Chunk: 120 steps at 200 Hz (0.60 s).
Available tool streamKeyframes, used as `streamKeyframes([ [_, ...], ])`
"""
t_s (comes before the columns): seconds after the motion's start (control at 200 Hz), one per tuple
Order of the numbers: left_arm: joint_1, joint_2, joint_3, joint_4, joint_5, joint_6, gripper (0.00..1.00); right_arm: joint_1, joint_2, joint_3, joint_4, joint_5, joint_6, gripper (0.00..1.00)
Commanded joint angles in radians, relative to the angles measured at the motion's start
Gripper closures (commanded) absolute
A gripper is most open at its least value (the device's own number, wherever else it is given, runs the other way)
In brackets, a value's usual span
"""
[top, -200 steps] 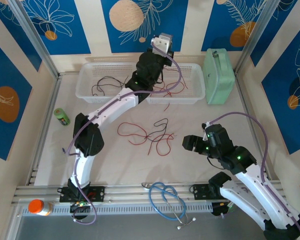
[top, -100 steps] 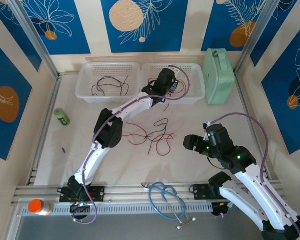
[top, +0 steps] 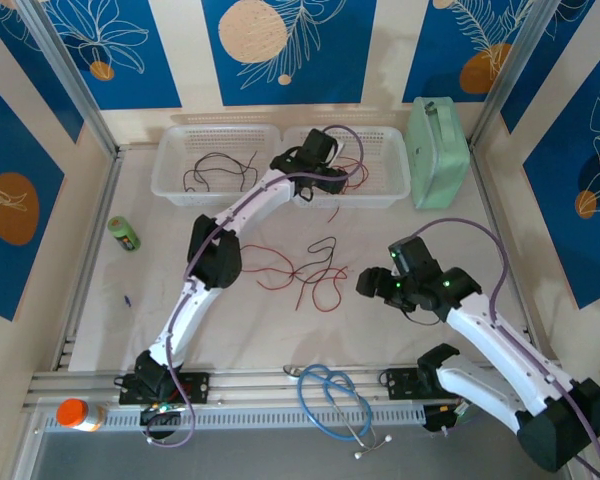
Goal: Untangle the cables
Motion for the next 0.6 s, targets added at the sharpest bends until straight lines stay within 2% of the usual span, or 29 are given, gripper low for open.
streamKeyframes([
  [0.0,-0.005,-0.129,0.039,-0.015,0.073,0.007,0.0,0.016,0.063,0.049,0.056,-0.027,0.031,0.28],
  [0.23,-0.007,-0.295,-0.015,-0.034,0.066,0.013,0.0,0.127,0.261,0.155,0.075,0.013,0.042,0.31],
  [0.595,-0.002,-0.754,-0.513,0.041,-0.145,-0.043,0.0,0.397,0.638,0.419,0.01,0.105,0.054,0.36],
])
